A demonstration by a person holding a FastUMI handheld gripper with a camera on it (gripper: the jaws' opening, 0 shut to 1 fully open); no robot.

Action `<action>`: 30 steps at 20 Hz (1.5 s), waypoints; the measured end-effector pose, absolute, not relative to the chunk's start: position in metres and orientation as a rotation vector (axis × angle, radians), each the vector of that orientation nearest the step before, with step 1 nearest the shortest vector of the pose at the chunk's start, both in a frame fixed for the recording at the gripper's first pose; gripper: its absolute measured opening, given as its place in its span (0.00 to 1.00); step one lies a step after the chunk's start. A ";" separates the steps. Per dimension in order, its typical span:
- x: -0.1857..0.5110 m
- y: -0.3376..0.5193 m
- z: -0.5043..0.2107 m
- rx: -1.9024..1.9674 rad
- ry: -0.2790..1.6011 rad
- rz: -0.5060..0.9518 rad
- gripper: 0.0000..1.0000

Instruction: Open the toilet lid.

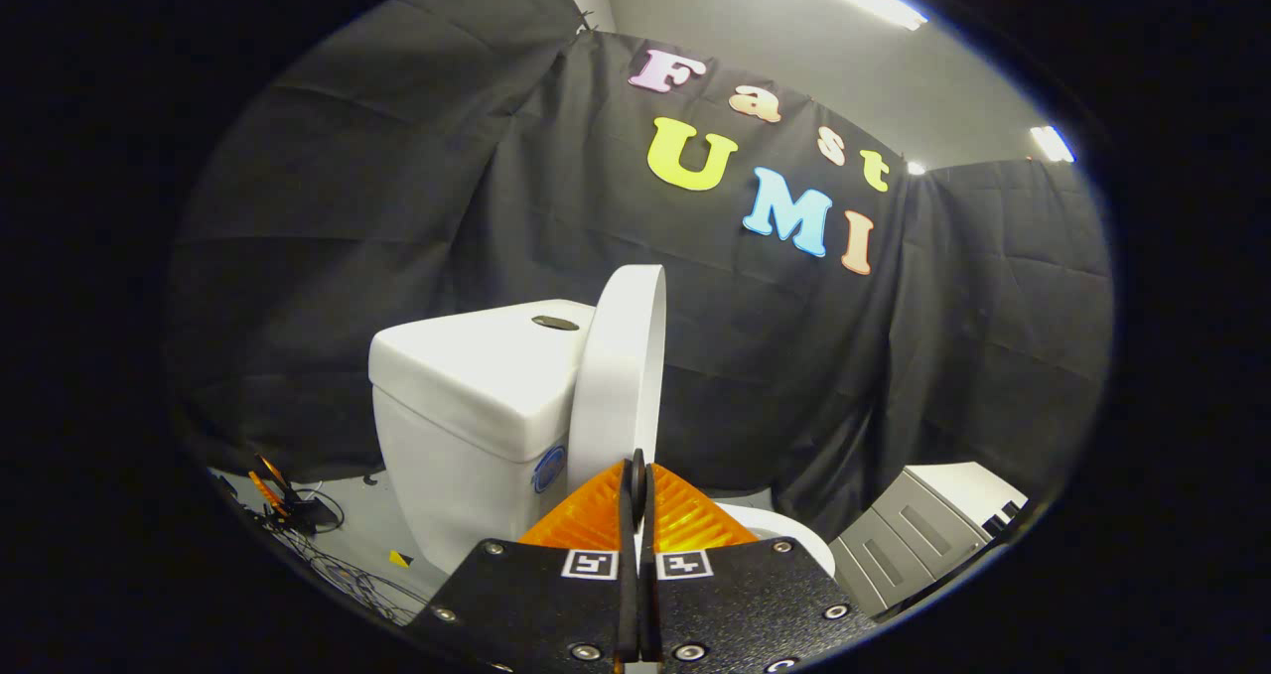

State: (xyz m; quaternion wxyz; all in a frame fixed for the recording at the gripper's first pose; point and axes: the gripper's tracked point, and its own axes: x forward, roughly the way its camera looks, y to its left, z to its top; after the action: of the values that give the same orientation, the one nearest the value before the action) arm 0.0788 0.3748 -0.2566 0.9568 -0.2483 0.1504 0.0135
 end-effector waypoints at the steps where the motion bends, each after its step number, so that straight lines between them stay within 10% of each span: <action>1: 0.081 0.374 -0.256 -0.509 0.299 0.023 0.00; 9: 0.081 0.373 -0.259 -0.399 0.345 0.072 0.01; 11: 0.076 0.373 -0.249 -0.362 0.348 0.098 0.14; 17: 0.055 0.360 -0.177 -0.151 0.260 0.176 0.93; 30: 0.055 0.179 -0.024 -0.094 0.044 0.185 0.95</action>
State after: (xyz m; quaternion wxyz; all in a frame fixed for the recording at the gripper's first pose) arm 0.0554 0.1794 -0.0238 0.9943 -0.0471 0.0221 0.0926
